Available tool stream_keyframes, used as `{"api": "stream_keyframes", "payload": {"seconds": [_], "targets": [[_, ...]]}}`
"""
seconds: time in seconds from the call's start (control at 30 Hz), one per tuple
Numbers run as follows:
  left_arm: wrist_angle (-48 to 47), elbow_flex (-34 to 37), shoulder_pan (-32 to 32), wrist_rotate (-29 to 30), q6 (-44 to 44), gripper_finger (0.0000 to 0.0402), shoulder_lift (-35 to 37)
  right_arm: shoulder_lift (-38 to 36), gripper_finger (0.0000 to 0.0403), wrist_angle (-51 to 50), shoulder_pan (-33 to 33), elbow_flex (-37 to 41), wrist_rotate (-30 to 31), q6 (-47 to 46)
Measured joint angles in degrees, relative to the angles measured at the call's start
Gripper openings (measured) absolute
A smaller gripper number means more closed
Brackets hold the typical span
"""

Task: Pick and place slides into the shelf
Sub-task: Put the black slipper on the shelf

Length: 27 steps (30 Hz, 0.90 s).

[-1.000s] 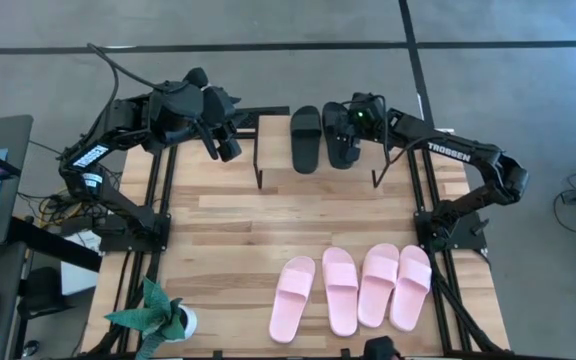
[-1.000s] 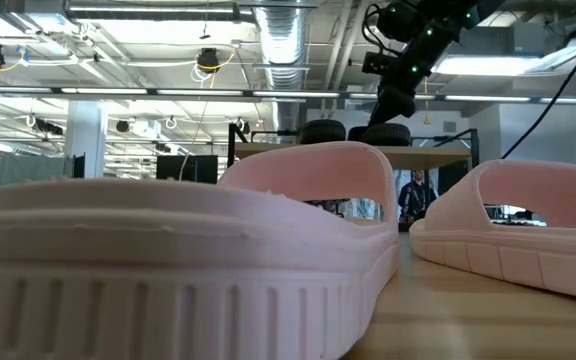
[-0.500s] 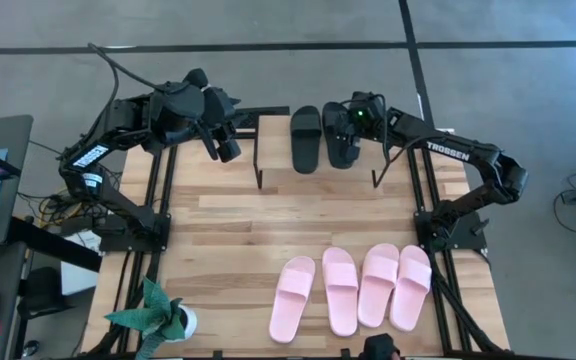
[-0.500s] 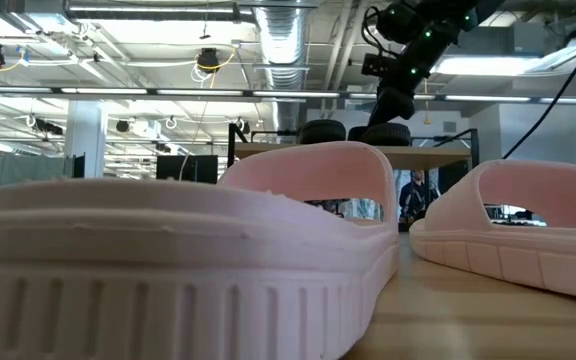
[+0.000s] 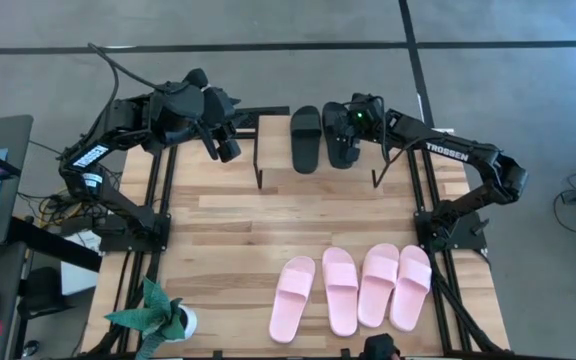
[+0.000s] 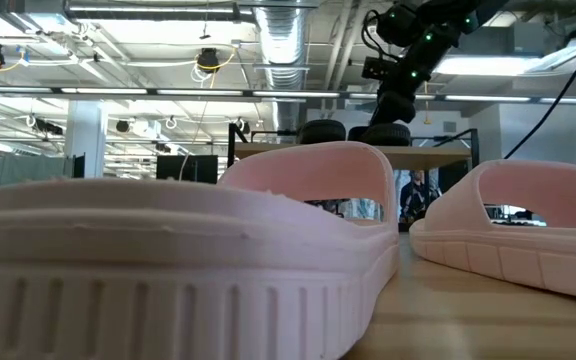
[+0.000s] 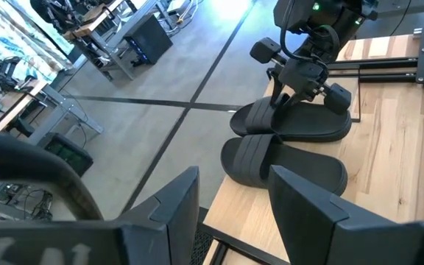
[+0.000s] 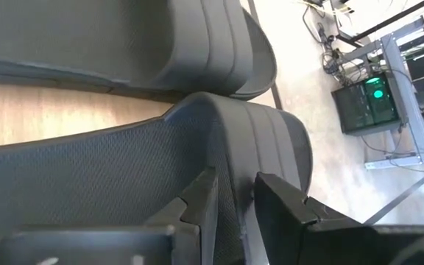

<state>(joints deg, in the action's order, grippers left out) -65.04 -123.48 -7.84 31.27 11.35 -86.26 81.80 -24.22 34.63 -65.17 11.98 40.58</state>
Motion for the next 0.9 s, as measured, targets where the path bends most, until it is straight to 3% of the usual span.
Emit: {"api": "stream_keyframes", "payload": {"seconds": [0.17,0.37,0.9], "targets": [[0.0,0.0,0.0,0.0,0.0,0.0153,0.0,0.0,0.0067,0.8,0.0,0.0,0.9,0.0],[0.0,0.0,0.0,0.0,0.0,0.0153,0.0,0.0,0.0008,0.7,0.1,0.0,0.4,0.1],[0.0,0.0,0.0,0.0,0.0,0.0153,0.0,0.0,0.0003,-0.4,-0.5,0.0,0.3,-0.4]]}}
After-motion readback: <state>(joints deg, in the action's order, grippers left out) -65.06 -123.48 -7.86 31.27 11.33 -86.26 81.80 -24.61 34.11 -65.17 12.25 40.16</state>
